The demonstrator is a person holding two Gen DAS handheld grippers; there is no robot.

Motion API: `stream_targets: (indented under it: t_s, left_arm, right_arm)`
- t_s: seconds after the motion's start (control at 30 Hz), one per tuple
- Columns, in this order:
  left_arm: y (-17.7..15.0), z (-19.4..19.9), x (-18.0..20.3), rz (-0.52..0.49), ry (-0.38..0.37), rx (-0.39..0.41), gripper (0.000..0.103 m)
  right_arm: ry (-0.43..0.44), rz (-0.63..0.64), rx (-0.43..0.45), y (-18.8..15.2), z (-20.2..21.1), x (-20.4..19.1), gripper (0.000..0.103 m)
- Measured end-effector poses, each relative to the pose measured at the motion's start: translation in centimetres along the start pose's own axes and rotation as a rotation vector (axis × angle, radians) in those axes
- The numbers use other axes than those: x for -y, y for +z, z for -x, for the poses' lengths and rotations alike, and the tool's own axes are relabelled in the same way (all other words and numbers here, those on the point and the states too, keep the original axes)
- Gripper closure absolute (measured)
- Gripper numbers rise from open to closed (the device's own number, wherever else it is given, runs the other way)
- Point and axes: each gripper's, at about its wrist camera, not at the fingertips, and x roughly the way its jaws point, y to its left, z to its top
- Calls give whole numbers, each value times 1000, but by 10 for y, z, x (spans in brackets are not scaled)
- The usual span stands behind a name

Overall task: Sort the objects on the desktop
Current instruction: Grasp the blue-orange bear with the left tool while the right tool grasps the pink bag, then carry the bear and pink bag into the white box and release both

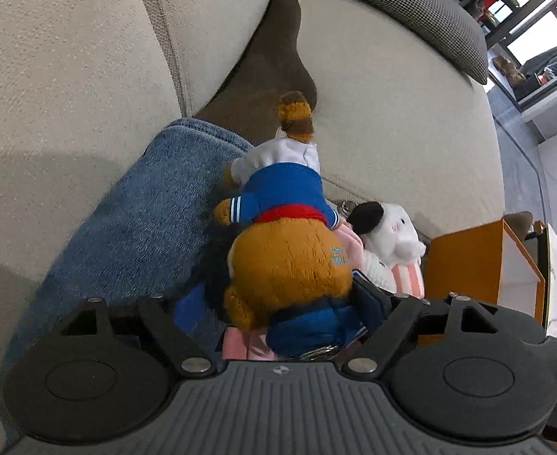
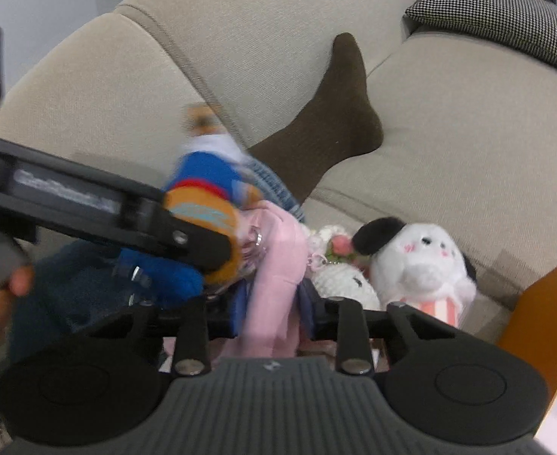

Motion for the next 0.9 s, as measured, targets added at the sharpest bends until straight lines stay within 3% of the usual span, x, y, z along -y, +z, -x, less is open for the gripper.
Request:
stream_targets:
  t_s: [0.03,0.07,0.2,0.5,0.7,0.9]
  left_arm:
    - [-1,2,-2,-1,-4,-1,10]
    - [-3,3,-3,-9,-9,0,21]
    - [-11,4,-3,-38,1,-3,30]
    - [-58,41,-6,-103,-7,44,32]
    - [-76,70,4,-135,-74,89,32]
    - [-87,94,47,-243,-183,165,32]
  right_arm:
    - [6,-1,3,-3,4,-2,73]
    - [13,1,7,-6,9,-5,73]
    - [33,23,15,-16,23,-16,77]
    - [-145,72,67,-41,61,-31,78]
    - [-152,32,131,-47,96,-31,79]
    - [-265,57,233,-60,147,-38,79]
